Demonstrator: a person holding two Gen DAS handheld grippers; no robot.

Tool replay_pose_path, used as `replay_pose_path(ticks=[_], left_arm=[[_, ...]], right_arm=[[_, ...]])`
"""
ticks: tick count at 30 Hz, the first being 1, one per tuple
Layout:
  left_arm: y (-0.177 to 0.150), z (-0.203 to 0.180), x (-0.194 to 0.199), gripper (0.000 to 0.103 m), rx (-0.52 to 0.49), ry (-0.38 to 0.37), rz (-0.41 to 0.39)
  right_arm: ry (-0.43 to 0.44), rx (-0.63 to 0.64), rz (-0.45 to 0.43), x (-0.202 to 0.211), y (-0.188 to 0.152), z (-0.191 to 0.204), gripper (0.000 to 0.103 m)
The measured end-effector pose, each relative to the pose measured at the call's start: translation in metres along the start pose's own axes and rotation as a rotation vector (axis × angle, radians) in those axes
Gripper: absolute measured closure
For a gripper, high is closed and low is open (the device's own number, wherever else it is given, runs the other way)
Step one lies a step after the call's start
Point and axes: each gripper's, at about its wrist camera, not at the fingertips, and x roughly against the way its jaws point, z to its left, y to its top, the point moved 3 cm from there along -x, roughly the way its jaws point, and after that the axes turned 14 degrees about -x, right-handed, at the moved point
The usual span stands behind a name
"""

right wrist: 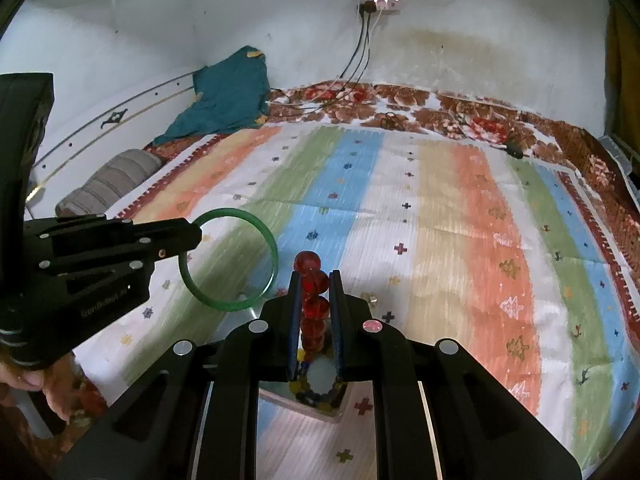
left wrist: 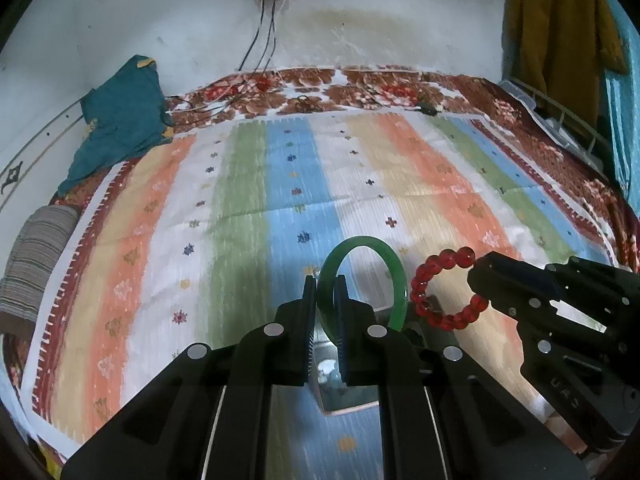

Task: Organize jewelry
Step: 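Lift both held bracelets and carry them back over the silver tin, then open both tools to drop the bracelets into the silver tin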

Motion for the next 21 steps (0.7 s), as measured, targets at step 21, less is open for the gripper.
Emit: replay_pose_path(ticks=[21], left_arm=[[-0.017,0.023,-0.008,0.057,0.138,-0.042,0.072]], right_arm=[[-0.034,-0.106,0.112,-0.014,0.001,-0.032,0.051]])
